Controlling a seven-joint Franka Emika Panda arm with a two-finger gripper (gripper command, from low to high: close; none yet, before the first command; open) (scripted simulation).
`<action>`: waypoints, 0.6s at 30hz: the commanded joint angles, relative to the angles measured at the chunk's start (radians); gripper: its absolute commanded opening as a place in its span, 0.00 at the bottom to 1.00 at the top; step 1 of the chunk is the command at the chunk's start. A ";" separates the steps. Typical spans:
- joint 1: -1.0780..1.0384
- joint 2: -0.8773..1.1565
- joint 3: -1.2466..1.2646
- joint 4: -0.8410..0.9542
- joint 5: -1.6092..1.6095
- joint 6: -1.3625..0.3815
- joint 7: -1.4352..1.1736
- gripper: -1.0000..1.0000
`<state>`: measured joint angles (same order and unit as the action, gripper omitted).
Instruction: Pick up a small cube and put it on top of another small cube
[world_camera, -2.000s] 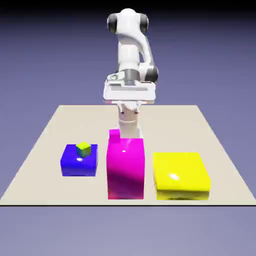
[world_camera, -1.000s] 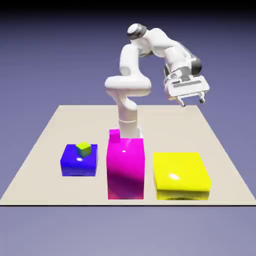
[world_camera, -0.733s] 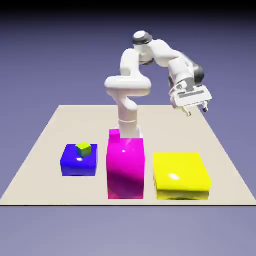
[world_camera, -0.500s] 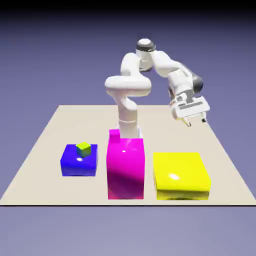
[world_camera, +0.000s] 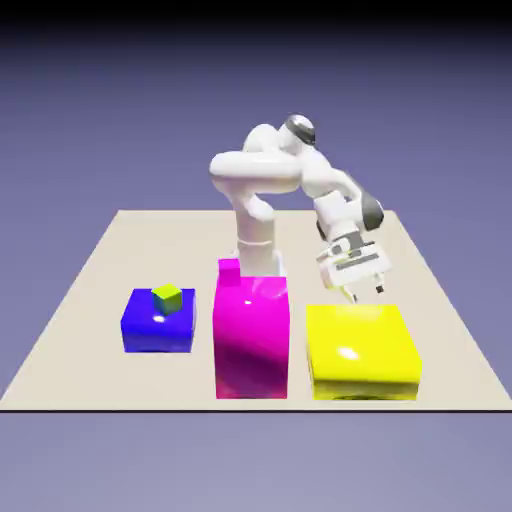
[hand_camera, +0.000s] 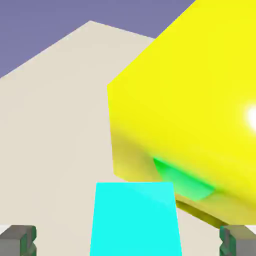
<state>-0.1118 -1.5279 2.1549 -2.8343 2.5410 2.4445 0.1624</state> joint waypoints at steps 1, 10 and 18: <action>-0.005 -0.036 0.021 0.020 0.016 -0.014 0.016 0.50; -0.029 -0.197 0.113 0.110 0.089 -0.075 0.089 0.00; 0.062 0.085 -0.028 -0.006 -0.040 0.010 -0.041 0.00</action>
<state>-0.0496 -1.4426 2.1268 -2.8401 2.5032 2.4535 0.1202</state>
